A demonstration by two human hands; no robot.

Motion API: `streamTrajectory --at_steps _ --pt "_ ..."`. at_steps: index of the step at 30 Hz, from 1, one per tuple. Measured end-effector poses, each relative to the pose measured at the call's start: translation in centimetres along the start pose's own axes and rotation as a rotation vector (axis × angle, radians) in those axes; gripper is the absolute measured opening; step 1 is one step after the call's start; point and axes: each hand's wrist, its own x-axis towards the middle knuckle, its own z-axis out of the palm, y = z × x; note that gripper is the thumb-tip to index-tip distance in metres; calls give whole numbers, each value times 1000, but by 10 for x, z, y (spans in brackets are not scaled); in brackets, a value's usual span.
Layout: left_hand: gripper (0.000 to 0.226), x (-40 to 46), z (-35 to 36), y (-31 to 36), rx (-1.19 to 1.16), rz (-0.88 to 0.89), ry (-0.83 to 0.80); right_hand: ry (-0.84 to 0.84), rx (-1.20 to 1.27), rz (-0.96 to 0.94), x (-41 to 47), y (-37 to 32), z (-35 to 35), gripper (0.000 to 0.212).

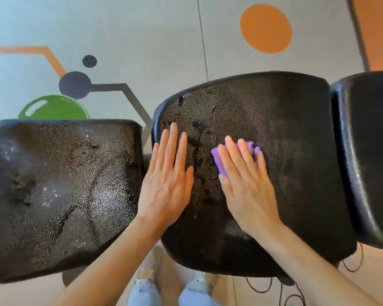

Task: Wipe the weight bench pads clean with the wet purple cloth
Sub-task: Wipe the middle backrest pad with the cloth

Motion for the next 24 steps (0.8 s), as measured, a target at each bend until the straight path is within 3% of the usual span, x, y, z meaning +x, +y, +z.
streamTrajectory --at_steps 3,5,10,16,21,24 --pt "64 0 2 0 -4 -4 0 117 -16 47 112 3 -11 52" --pt "64 -1 2 0 -8 -1 2 155 3 90 137 3 -8 53" --pt "64 -2 0 -1 -35 2 0 3 -11 33 6 -4 1 53" --pt "64 -1 1 -1 -25 6 1 134 14 28 141 -7 -9 52" --pt "64 -2 2 -2 -22 5 9 -21 -4 -35 10 -8 -1 53" --pt "64 -1 2 -1 -10 6 9 28 16 -43 59 -4 -1 52"
